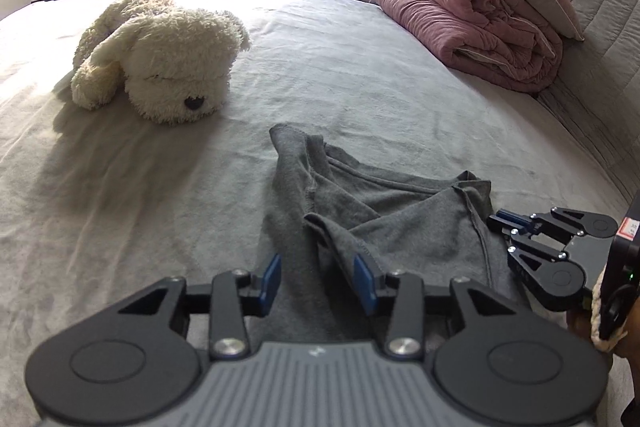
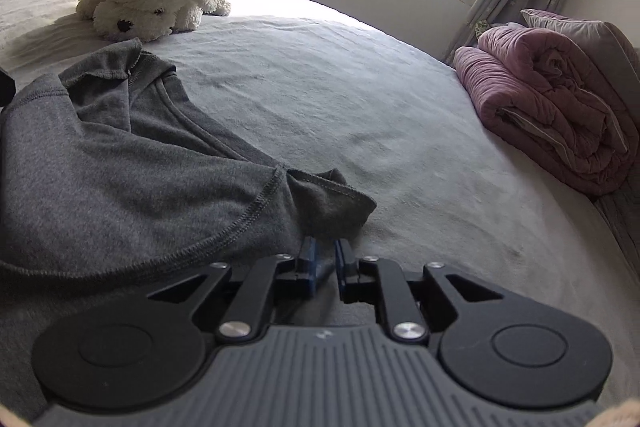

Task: Fold clothes
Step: 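Open both grippers and move them back from the shirt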

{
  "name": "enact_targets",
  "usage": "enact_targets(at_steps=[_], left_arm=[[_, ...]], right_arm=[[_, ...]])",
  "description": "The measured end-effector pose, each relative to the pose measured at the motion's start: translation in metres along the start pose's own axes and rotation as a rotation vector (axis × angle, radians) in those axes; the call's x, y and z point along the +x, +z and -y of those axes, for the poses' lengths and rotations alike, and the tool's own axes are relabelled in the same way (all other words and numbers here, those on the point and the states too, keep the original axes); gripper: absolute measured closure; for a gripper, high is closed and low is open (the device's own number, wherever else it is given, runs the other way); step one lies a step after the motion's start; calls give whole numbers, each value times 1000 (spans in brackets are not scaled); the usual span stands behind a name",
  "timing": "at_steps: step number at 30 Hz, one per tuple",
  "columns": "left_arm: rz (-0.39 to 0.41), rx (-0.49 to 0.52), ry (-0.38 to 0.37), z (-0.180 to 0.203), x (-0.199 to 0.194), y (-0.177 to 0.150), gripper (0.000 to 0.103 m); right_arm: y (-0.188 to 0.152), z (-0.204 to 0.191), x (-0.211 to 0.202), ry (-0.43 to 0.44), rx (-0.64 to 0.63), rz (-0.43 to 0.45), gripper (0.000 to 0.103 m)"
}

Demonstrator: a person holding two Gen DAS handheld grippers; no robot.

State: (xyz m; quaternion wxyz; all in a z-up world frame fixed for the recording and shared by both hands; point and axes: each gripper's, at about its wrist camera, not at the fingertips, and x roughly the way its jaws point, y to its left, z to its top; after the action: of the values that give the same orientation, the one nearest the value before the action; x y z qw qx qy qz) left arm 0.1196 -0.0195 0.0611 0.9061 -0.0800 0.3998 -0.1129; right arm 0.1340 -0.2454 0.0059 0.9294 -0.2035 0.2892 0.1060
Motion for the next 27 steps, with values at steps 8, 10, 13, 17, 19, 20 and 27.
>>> enact_targets(at_steps=[8, 10, 13, 17, 19, 20, 27], left_arm=[[-17, 34, 27, 9, -66, -19, 61], [-24, 41, 42, 6, -85, -29, 60], [-29, 70, 57, -6, -110, -61, 52], [-15, 87, 81, -28, -120, -101, 51], [-48, 29, 46, -37, -118, -110, 53], [-60, 2, 13, -39, -118, -112, 53], [-13, 66, -12, -31, -140, -121, 52]], right_arm=[[12, -50, -66, 181, -31, -60, 82], [9, -75, -79, 228, -55, -70, 81], [1, -111, -90, 290, -75, -124, 81], [-13, -151, -110, 245, -129, -126, 82], [-15, -158, -123, 246, -118, -125, 82], [-17, -162, -129, 239, -118, -123, 82], [-37, -191, -170, 301, -96, -175, 82]])
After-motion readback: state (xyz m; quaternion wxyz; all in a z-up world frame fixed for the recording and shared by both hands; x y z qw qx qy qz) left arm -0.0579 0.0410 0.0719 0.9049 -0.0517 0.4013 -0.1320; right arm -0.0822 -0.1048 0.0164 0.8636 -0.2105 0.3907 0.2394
